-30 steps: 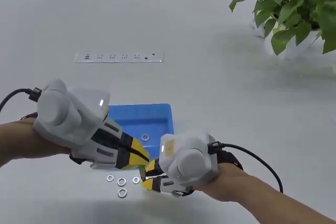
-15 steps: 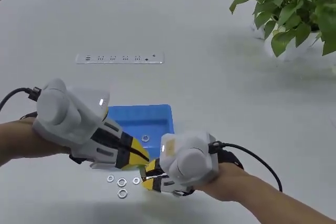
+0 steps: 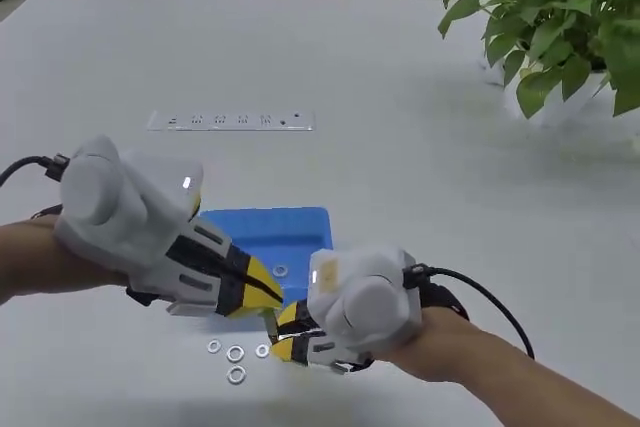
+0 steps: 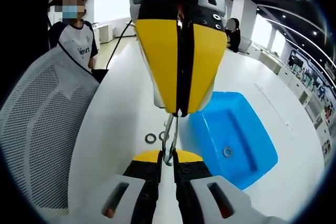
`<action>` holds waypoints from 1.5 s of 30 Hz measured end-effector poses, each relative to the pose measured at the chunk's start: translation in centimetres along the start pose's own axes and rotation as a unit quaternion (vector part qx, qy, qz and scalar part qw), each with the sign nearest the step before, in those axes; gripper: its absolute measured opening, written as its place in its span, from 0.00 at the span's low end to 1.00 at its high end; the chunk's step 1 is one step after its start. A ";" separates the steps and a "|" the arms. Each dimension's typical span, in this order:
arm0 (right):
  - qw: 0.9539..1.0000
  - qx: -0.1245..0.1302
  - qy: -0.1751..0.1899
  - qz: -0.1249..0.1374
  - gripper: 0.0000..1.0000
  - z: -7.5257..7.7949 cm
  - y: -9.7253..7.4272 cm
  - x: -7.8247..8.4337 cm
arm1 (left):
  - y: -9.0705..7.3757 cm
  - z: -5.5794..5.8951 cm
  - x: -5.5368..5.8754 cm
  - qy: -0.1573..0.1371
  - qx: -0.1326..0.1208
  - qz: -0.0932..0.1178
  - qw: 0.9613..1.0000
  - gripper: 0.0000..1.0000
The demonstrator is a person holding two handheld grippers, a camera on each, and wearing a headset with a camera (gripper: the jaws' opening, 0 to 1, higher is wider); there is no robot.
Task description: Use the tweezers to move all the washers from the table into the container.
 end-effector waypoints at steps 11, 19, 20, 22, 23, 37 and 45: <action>1.000 0.005 -0.008 0.007 0.11 0.2 -1.0 -1.4 | -1.4 -0.1 -1.1 0.004 0.002 0.003 1.000 0.05; 1.000 0.013 -0.018 0.012 0.11 1.1 -1.8 -2.4 | -2.5 -0.6 -1.8 0.013 -0.004 0.001 1.000 0.05; 1.000 0.015 -0.018 0.012 0.11 1.3 -1.9 -2.5 | -2.6 -0.7 -2.0 0.015 -0.005 0.000 1.000 0.05; 1.000 0.017 -0.018 0.014 0.11 1.7 -2.0 -2.7 | -2.9 -1.0 -2.2 0.018 -0.007 0.000 1.000 0.05; 1.000 0.019 -0.019 0.015 0.11 1.8 -2.1 -2.8 | -3.0 -1.1 -2.3 0.019 -0.008 0.000 1.000 0.05; 0.999 0.035 -0.028 0.019 0.11 4.8 -2.9 -3.5 | -3.9 -3.6 -3.2 0.037 -0.023 -0.002 0.999 0.05; 0.999 0.035 -0.022 0.019 0.11 6.4 -2.2 -3.1 | -3.6 -5.2 -2.7 0.039 -0.028 -0.005 0.999 0.05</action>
Point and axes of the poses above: the centre of the closed fingertips' face, and the gripper's own axes: y roughly forward along the fingers, z roughly to its right, x roughly out of its underside, the point moved 6 cm from there along -y, roughly backward along the fingers, and after that the axes turned 6 degrees about -z, right-handed, at the moved point
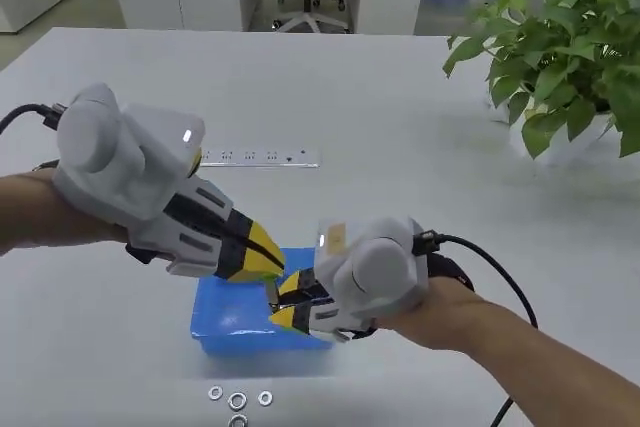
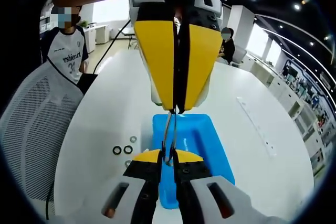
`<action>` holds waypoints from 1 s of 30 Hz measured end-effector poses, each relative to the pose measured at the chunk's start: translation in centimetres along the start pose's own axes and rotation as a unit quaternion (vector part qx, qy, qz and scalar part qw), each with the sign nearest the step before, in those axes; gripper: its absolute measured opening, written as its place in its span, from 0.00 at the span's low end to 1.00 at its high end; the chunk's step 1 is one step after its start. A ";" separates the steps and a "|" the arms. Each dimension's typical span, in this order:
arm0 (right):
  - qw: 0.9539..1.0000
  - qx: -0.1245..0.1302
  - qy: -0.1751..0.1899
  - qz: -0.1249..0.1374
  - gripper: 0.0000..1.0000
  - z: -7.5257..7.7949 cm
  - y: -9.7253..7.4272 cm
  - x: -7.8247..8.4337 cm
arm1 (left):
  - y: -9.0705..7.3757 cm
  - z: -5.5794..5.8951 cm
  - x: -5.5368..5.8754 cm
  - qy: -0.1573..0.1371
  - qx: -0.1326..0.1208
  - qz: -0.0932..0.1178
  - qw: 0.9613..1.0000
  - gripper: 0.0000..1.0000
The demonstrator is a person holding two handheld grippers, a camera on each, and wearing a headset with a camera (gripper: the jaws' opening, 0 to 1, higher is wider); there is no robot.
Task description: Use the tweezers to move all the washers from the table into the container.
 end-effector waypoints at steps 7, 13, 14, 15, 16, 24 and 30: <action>1.000 -0.005 0.007 -0.005 0.11 1.0 1.2 0.8 | 0.8 -1.1 1.0 -0.004 0.000 -0.005 1.000 0.05; 1.000 -0.009 0.012 -0.011 0.11 1.6 2.0 1.6 | 1.6 -2.0 1.9 -0.010 0.004 -0.006 1.000 0.05; 1.000 -0.009 0.013 -0.013 0.11 1.7 2.1 1.7 | 1.7 -2.1 2.0 -0.011 0.005 -0.006 1.000 0.05; 1.000 -0.010 0.013 -0.015 0.11 1.8 2.3 1.9 | 1.8 -2.2 2.1 -0.011 0.005 -0.007 1.000 0.05; 1.000 -0.011 0.014 -0.016 0.11 1.9 2.4 2.0 | 2.0 -2.3 2.3 -0.012 0.006 -0.007 1.000 0.05; 0.999 -0.020 0.022 -0.026 0.11 2.1 3.5 2.8 | 2.9 -2.8 3.3 -0.022 0.010 -0.007 1.000 0.05; 0.999 -0.026 0.027 -0.033 0.11 2.3 4.1 3.3 | 3.4 -3.0 3.9 -0.030 0.009 -0.006 1.000 0.05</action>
Point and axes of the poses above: the centre of the closed fingertips' face, and the gripper's own axes: y roughly forward along the fingers, z roughly to its right, x roughly out of its underside, the point moved 6 cm from there along -y, roughly backward along the fingers, and after that the axes turned 6 degrees about -z, right-handed, at the moved point
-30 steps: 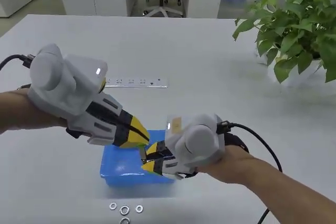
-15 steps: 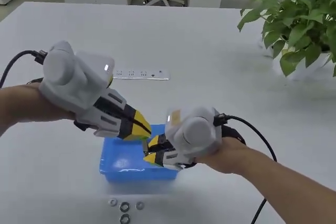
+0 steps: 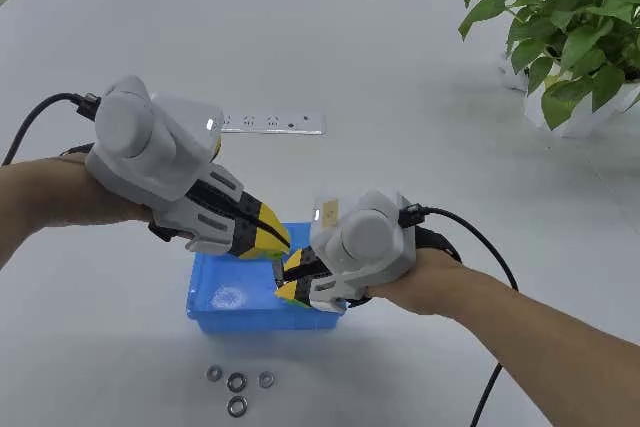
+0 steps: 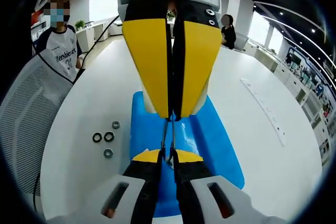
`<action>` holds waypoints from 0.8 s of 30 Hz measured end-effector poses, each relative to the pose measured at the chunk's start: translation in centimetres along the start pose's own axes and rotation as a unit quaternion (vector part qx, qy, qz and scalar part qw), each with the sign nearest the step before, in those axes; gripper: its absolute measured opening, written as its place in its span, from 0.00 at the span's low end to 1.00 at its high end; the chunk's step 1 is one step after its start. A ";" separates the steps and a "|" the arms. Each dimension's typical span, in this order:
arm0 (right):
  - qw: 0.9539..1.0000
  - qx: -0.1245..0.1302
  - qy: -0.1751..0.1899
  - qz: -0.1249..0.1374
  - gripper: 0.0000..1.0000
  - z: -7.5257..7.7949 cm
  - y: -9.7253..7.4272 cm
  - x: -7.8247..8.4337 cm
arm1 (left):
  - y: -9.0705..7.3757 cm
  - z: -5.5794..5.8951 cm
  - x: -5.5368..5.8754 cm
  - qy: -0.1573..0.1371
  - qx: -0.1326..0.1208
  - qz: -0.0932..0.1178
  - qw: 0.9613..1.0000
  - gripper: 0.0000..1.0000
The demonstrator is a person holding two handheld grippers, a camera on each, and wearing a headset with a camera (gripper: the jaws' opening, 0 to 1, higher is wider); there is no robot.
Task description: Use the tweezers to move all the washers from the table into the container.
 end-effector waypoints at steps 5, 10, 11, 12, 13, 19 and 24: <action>1.000 -0.004 0.003 -0.004 0.11 0.1 0.3 0.2 | 0.3 -0.2 0.3 -0.002 -0.002 0.000 1.000 0.05; 1.000 -0.006 0.003 -0.009 0.11 0.1 0.6 0.4 | 0.5 -0.2 0.5 -0.004 -0.003 0.000 1.000 0.05; 1.000 -0.007 0.003 -0.009 0.11 0.1 0.6 0.5 | 0.5 -0.2 0.6 -0.004 -0.003 0.000 1.000 0.05; 1.000 -0.007 0.002 -0.011 0.11 0.1 0.7 0.5 | 0.6 -0.2 0.6 -0.004 -0.003 0.000 1.000 0.05; 1.000 -0.008 0.002 -0.011 0.11 0.1 0.7 0.5 | 0.6 -0.2 0.7 -0.005 -0.003 0.000 1.000 0.05; 1.000 -0.007 0.001 -0.014 0.11 0.1 0.8 0.7 | 0.7 -0.2 0.9 -0.002 -0.005 -0.001 1.000 0.05; 1.000 -0.007 0.001 -0.014 0.11 0.1 0.8 0.7 | 0.8 -0.2 0.8 -0.002 -0.004 0.000 1.000 0.05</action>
Point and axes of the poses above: the centre of the closed fingertips' face, and the gripper's own axes: y roughly forward along the fingers, z roughly to its right, x roughly out of its underside, the point moved 6 cm from there along -y, roughly backward along the fingers, and after that the axes turned 6 degrees about -z, right-handed, at the moved point
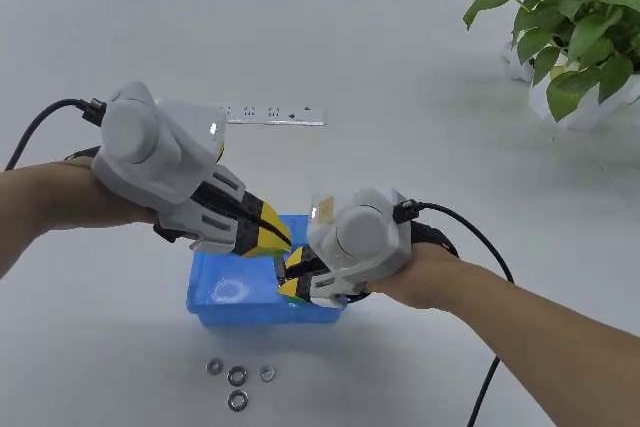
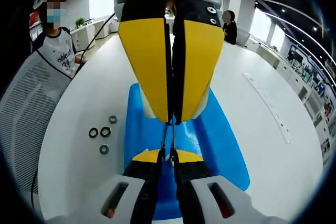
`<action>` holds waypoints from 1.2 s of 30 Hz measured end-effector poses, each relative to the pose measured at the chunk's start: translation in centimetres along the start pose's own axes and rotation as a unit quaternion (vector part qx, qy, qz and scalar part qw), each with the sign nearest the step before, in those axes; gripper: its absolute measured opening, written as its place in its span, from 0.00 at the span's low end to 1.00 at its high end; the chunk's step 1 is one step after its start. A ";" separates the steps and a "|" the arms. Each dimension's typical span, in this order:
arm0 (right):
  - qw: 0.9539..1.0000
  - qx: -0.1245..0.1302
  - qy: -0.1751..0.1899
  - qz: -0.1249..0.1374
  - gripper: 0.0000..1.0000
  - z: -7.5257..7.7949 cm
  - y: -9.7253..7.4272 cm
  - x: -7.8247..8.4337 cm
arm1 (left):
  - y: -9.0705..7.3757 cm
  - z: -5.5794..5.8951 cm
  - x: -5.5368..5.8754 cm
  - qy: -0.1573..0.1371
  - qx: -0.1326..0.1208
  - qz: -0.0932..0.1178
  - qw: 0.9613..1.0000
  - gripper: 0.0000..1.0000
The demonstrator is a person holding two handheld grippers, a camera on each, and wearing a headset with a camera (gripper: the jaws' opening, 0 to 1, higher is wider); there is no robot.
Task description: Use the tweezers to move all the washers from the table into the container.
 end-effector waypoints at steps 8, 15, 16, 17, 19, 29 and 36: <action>1.000 0.002 -0.001 0.003 0.12 -0.1 -0.3 -0.1 | -0.2 0.1 -0.2 0.000 0.000 0.000 1.000 0.05; 1.000 0.006 -0.002 0.007 0.11 -0.1 -0.7 -0.5 | -0.6 0.2 -0.6 0.002 -0.004 0.000 1.000 0.05; 1.000 0.007 -0.003 0.008 0.11 -0.1 -0.8 -0.6 | -0.8 0.2 -0.7 0.001 -0.005 0.001 1.000 0.05; 1.000 0.008 -0.004 0.009 0.11 -0.1 -0.9 -0.7 | -0.8 0.2 -0.8 0.001 -0.006 0.001 1.000 0.05; 1.000 0.009 -0.006 0.009 0.12 -0.2 -1.1 -0.8 | -1.1 0.3 -1.0 0.002 -0.008 0.001 1.000 0.05; 1.000 0.019 -0.017 0.017 0.12 -0.7 -2.4 -1.6 | -2.1 1.0 -2.1 0.003 -0.016 0.002 1.000 0.05; 0.999 0.028 -0.025 0.025 0.12 -1.3 -3.3 -2.5 | -3.0 1.7 -3.0 0.008 -0.022 0.002 1.000 0.05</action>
Point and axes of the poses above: the centre of the closed fingertips' face, and the gripper's own axes: y roughly forward along the fingers, z roughly to its right, x roughly out of its underside, the point moved 6 cm from there along -y, roughly backward along the fingers, and after that the axes turned 6 degrees about -z, right-handed, at the moved point
